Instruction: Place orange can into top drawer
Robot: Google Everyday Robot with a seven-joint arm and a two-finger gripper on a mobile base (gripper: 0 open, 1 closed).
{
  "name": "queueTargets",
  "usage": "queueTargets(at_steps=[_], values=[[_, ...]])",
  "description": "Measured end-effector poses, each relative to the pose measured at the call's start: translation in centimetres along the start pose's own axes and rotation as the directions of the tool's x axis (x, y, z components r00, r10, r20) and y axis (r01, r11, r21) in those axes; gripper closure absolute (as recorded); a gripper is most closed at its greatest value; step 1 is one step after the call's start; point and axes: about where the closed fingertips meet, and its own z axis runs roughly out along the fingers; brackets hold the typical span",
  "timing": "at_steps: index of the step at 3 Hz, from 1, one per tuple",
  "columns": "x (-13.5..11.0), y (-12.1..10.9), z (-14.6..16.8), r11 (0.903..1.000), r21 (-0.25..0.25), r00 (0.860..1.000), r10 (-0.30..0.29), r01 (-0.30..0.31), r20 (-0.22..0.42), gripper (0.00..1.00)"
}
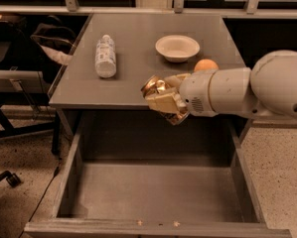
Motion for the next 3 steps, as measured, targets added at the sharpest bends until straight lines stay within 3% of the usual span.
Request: queueTargets(at_steps=[2, 3], values=[[4.5, 0.1, 0.4, 0.9931, 0.081, 0.996, 0.086, -0.085, -0.013, 1.00], [7.0, 0.0, 0.9, 0.9837, 0.119, 0.989, 0.140, -0.135, -0.036, 1.00]])
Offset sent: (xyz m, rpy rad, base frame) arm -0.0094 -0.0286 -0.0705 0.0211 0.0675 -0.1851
